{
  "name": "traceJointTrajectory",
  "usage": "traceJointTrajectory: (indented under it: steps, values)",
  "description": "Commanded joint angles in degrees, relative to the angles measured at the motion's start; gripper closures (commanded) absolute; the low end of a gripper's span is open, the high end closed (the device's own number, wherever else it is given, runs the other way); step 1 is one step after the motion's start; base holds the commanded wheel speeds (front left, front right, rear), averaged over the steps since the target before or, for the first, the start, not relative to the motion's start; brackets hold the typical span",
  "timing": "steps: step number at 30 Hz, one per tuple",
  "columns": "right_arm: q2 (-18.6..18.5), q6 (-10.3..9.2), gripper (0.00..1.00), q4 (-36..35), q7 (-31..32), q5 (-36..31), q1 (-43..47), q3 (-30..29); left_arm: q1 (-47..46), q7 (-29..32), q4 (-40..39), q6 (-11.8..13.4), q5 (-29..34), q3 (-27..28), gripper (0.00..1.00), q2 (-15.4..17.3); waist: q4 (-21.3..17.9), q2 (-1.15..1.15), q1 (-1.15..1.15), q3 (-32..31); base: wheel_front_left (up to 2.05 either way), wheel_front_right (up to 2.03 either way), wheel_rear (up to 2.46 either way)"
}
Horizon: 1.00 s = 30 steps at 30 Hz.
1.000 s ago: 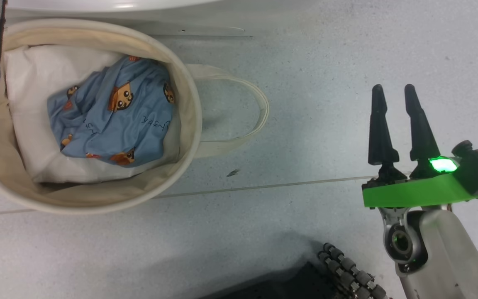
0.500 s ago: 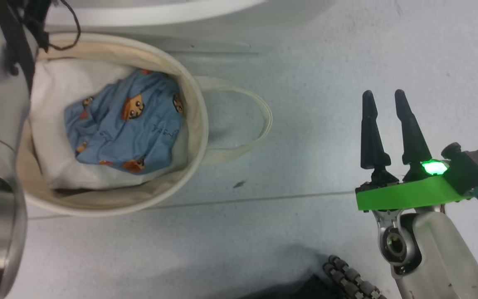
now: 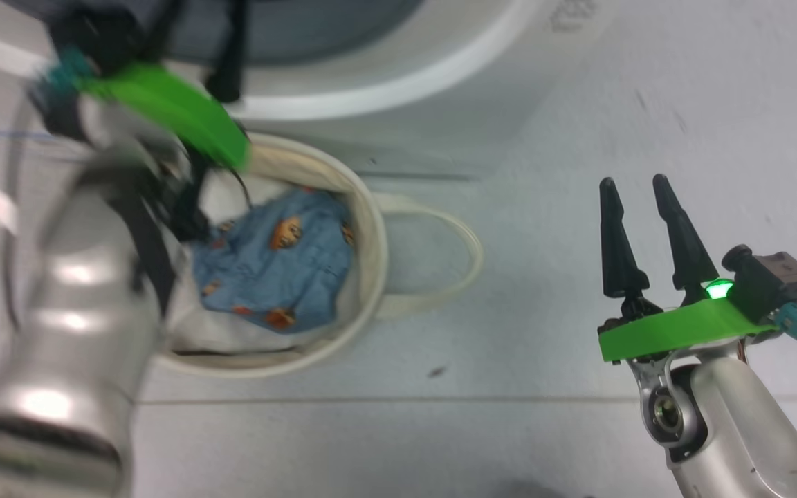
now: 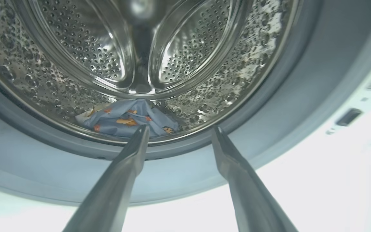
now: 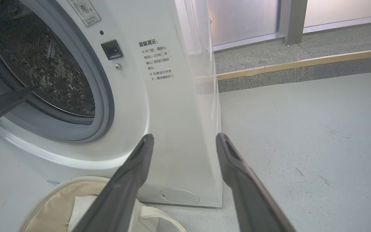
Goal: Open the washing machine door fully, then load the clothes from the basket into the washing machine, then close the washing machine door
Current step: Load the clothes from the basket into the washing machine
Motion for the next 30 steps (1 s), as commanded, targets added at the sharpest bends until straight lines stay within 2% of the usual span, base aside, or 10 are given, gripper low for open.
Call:
traceJointTrajectory:
  steps: [1, 8, 15, 19, 30]
  values:
    - [-0.6, 0.42, 0.00, -1.4, -0.7, 0.5, 1.0, 1.3, 1.5, -0.6, -3.0, 0.0, 0.8, 1.3, 0.00, 1.0, 3.4, 0.00, 0.01, -4.1, 0.00, 0.00, 0.00]
    - [-3.1, 0.42, 0.00, 0.9, -0.7, 1.1, 2.6, 2.8, 19.6, -0.6, -14.3, -0.5, 5.0, 6.0, 0.00, 0.4, 8.6, 0.00, 0.01, -12.4, 0.00, 0.00, 0.00]
    - [-5.5, 0.42, 0.00, 2.9, -0.7, 1.2, 3.2, 3.1, 31.8, -0.6, -24.6, -0.4, 10.9, 9.9, 0.00, 1.2, 11.7, 0.00, 0.01, -18.5, 0.00, 0.00, 0.00]
    - [-6.0, 0.42, 0.00, 3.4, -0.7, 1.9, 4.3, 1.6, 38.5, -0.7, -29.3, -0.7, 11.7, 11.9, 0.00, 0.4, 13.2, 0.00, 0.01, -21.9, 0.00, 0.00, 0.00]
    - [-6.6, 0.42, 0.00, 3.7, -0.7, 1.9, 6.7, 1.0, 43.7, -0.7, -34.2, -0.9, 14.6, 15.9, 0.00, -1.3, 14.5, 0.00, 0.01, -23.4, 0.00, 0.00, 0.00]
